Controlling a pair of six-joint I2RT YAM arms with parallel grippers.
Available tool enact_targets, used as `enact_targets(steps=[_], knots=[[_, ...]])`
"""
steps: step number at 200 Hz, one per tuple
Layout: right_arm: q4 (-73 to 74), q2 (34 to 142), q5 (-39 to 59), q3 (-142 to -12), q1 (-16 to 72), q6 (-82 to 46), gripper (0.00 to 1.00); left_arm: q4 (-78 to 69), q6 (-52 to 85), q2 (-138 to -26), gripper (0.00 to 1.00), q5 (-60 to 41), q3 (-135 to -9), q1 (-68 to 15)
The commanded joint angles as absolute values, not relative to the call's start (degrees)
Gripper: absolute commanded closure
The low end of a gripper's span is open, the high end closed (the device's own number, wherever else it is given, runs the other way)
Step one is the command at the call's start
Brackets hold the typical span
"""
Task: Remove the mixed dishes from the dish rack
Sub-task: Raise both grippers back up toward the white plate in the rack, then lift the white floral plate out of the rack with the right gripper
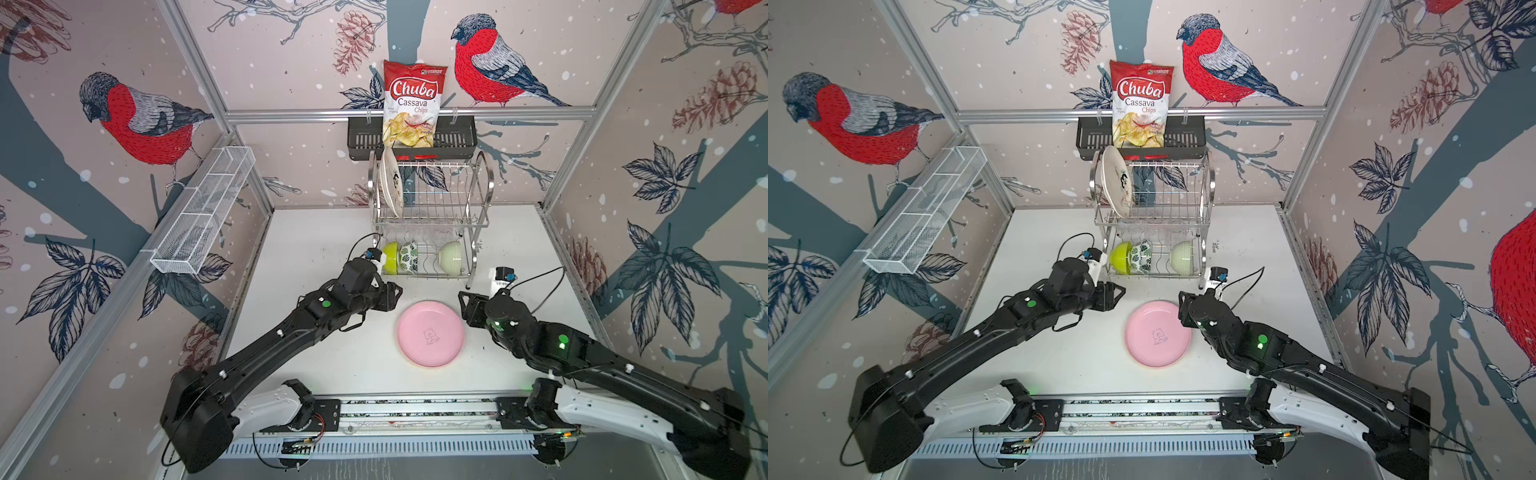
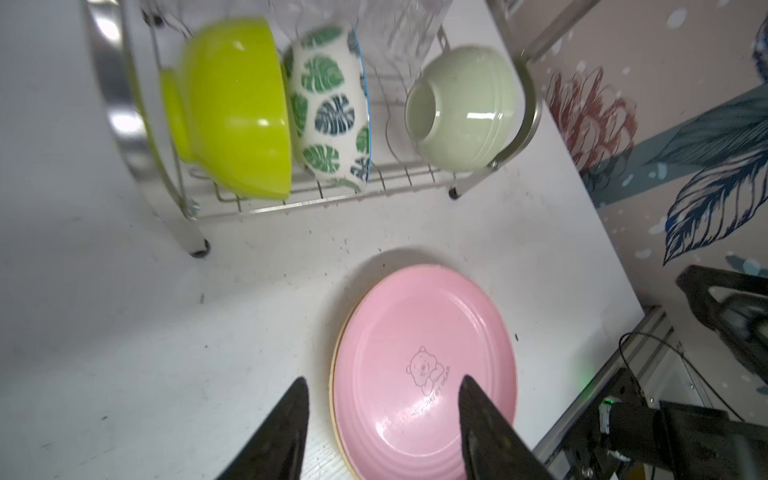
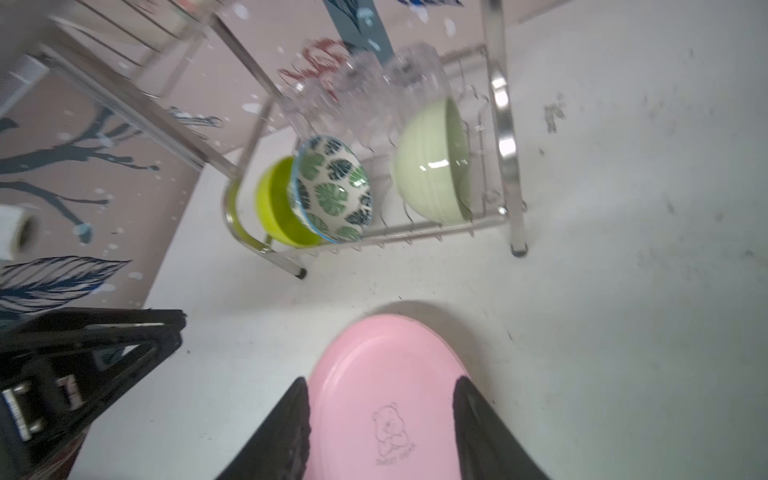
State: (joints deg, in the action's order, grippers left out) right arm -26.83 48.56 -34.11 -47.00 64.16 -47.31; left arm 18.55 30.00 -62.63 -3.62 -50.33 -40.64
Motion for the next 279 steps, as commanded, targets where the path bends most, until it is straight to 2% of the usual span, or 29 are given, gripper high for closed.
enact_targets(steps=[1,32,69,102,130,194,209,233,253,279], knots=[[-29.5,52.3,-44.6,-53.9,67.6,-40.9,0.4,18.6,30.4,-57.6,0.4,5.5,-50.9,-40.6],[-29.9,60.8,-45.8,-64.3,69.3,-33.1,0.35,19.4,30.6,-52.4,0.39,12.1,-52.6,-40.4],[-22.7,67.9,-43.0,-72.7,68.3,-22.2,0.33,21.6,28.6,-53.4,0.36,15.9,-59.3,-38.9],[-20.2,74.9,-34.4,-82.6,62.7,-17.4,0.35,20.4,29.0,-56.4,0.35,5.7,-63.8,-30.7],[-23.1,83.1,-24.1,-95.5,56.3,-15.7,0.29,18.9,28.8,-60.3,0.39,2.0,-69.0,-27.5],[-32.8,102.9,-18.9,-122.4,53.3,-10.2,0.18,21.3,26.9,-73.9,0.4,-3.4,-84.6,-26.3],[-33.6,105.7,-19.3,-125.9,53.0,-9.5,0.17,21.5,26.9,-76.0,0.4,-4.4,-85.7,-25.9],[-33.4,108.4,-18.9,-128.4,52.2,-9.2,0.17,21.3,27.0,-78.5,0.5,-6.0,-86.9,-24.5],[-32.7,109.8,-17.7,-129.3,51.2,-9.4,0.17,20.7,27.7,-80.1,0.51,-7.8,-87.5,-22.7],[-31.4,111.3,-15.8,-129.9,49.9,-10.3,0.23,19.5,28.7,-81.7,0.52,-10.6,-87.9,-20.6]])
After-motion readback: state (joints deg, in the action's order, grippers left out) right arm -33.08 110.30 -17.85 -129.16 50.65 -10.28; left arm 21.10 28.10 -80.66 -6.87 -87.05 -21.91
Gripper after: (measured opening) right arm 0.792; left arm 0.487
